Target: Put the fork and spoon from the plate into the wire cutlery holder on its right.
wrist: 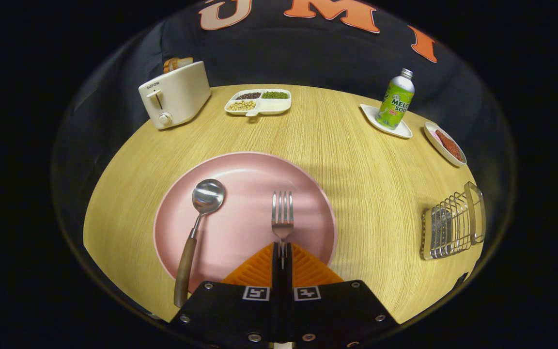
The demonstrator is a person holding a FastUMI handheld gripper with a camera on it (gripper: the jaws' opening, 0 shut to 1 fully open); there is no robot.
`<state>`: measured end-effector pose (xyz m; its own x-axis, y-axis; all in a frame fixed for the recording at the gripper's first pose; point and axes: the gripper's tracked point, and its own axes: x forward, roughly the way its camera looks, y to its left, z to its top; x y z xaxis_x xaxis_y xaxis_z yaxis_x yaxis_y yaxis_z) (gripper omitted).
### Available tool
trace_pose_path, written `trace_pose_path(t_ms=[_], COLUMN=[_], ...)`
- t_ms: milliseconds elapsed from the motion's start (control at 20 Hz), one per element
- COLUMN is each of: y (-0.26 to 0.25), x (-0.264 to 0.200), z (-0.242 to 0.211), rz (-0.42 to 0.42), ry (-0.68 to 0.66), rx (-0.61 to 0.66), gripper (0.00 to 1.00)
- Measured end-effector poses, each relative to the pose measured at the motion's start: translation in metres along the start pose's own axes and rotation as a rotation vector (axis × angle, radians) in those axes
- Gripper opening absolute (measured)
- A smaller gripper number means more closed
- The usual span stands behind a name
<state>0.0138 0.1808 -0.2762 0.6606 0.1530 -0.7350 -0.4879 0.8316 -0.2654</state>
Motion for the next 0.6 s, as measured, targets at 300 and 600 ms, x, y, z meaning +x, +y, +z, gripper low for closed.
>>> trace_pose_path(t_ms=[300, 600], y=[-0.018, -0.082], x=[-0.036, -0.089], z=[0.011, 0.030], rz=[0.052, 0.008], ry=[-0.024, -0.052], rx=[0.078, 0.119], gripper=[0.03, 0.02])
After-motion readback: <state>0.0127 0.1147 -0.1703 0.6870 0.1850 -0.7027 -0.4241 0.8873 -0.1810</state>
